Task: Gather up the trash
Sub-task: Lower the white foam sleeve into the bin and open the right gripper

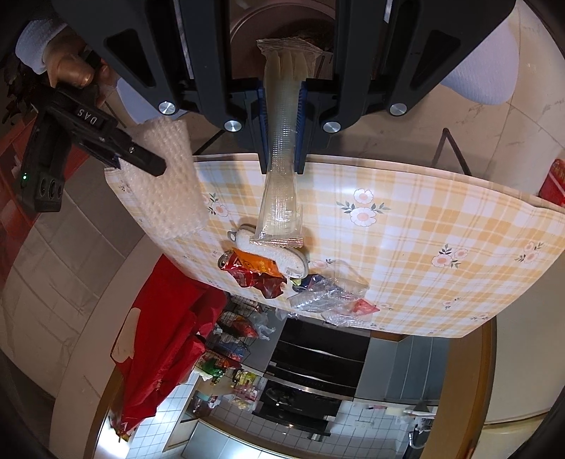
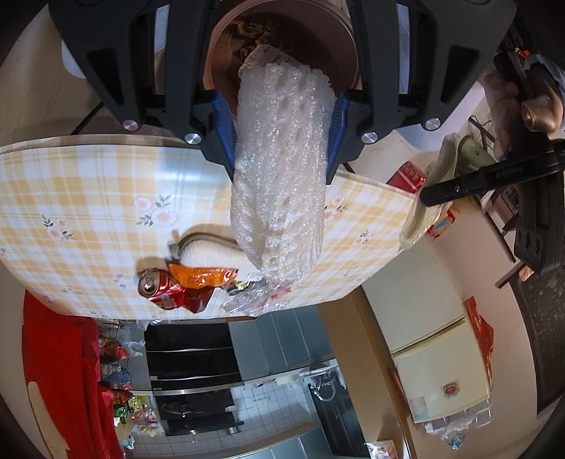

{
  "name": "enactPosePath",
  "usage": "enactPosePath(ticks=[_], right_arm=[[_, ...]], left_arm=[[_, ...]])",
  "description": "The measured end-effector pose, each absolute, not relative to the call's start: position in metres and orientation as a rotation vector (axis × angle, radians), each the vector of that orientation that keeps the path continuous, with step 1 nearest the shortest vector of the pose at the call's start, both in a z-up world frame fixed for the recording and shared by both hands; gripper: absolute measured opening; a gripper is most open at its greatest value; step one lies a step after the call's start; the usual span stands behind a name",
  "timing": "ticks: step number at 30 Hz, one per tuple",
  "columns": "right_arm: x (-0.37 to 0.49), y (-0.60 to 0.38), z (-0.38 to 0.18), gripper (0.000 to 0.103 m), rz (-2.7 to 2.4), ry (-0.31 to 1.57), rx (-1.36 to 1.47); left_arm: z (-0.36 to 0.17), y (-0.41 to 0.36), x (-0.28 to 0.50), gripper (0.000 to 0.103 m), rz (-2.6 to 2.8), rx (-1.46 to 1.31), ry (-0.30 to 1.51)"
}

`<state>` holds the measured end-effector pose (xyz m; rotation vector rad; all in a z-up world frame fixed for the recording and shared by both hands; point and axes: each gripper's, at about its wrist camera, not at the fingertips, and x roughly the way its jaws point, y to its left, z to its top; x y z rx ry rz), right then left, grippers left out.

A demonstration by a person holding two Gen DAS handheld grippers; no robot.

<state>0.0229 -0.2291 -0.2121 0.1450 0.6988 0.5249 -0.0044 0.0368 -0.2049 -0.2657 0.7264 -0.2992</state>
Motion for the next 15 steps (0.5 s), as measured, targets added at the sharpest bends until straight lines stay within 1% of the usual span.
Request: enactPosePath(ticks=[10,13,15], right_arm=[[0.024,-0.214,-0.227,0.054,0.560,0.735,0.117],[0.023,-0.212,-0.225,0.060,0.571,0.723,0.112],[0.022,-0.211,-0.224,0.069,0.573,0.718,0.106]], left_arm=[[-0.214,0.044,-0.002,0.013,-0.292,-0.287,0.738],[-0.216,0.044,-0.002,0.013,-0.289,-0.291,0.741],[-0.216,0.044,-0.002,0.013,-0.290,-0.291,0.741]])
